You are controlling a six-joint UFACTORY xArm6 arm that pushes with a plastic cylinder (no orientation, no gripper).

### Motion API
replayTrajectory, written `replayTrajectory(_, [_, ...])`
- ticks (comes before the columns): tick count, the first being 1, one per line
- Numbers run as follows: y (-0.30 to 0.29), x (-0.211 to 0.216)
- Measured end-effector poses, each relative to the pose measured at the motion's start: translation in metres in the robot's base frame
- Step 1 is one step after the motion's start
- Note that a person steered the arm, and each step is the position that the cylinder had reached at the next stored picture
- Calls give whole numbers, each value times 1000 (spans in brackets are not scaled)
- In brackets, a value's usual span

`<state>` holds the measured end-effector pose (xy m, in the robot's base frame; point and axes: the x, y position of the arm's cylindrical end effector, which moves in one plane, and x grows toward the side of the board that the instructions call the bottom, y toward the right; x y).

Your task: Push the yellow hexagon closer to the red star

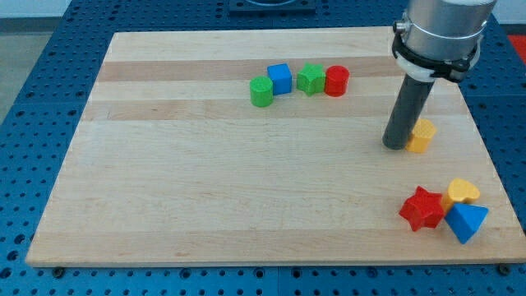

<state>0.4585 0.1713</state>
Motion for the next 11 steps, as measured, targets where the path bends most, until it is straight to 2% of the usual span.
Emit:
replayTrajectory(2, [3,-32])
replayTrajectory(3, [23,-44])
replayTrajectory(5, [43,-44])
replayTrajectory(8, [40,11])
replayTrajectory(11, [35,42])
